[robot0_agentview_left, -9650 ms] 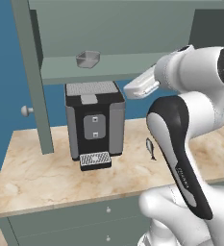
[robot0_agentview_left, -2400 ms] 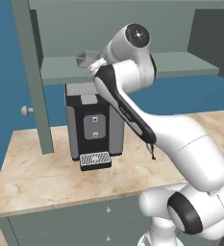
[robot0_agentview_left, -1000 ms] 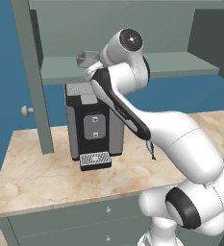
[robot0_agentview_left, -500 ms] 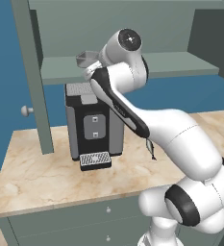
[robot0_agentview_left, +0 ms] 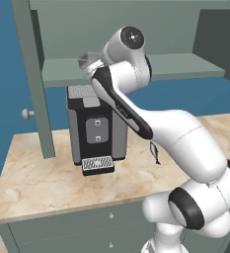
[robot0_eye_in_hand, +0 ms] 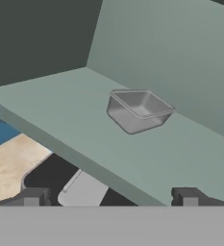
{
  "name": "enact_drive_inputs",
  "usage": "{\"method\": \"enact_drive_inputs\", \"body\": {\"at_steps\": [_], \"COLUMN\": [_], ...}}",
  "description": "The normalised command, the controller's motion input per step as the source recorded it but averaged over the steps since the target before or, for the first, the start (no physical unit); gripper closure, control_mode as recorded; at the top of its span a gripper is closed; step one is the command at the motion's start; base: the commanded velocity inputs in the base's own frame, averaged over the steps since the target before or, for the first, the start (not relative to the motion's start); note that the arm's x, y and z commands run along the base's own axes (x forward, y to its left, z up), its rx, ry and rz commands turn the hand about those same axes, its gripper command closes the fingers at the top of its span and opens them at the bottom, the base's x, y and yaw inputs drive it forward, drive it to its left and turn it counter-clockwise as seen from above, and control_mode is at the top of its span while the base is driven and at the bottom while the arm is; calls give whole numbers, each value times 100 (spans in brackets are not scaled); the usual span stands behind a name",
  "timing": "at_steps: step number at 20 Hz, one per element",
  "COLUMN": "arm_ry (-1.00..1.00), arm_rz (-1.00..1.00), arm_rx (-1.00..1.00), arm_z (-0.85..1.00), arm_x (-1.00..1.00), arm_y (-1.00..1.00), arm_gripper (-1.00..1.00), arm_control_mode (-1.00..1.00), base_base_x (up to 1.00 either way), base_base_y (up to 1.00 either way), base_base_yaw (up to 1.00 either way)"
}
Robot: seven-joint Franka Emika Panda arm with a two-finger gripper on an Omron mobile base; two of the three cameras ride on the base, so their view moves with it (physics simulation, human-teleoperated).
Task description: Retrieve the tupperware from the cabinet, then place the raw meat into the tupperware to avoid contamination.
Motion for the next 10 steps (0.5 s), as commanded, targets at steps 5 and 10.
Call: {"method": "enact_drive_inputs", "body": {"at_steps": [5,10], "arm_ry": [0,0], "arm_rz": [0,0], "arm_rx": [0,0], "arm_z": [8,0], "arm_x": [0,5], "arm_y": [6,4], "arm_gripper": [-100,-100], "arm_control_mode": [-100,-100], "base_base_x": [0,0], "base_base_y": [0,0], "base_base_yaw": [0,0]}}
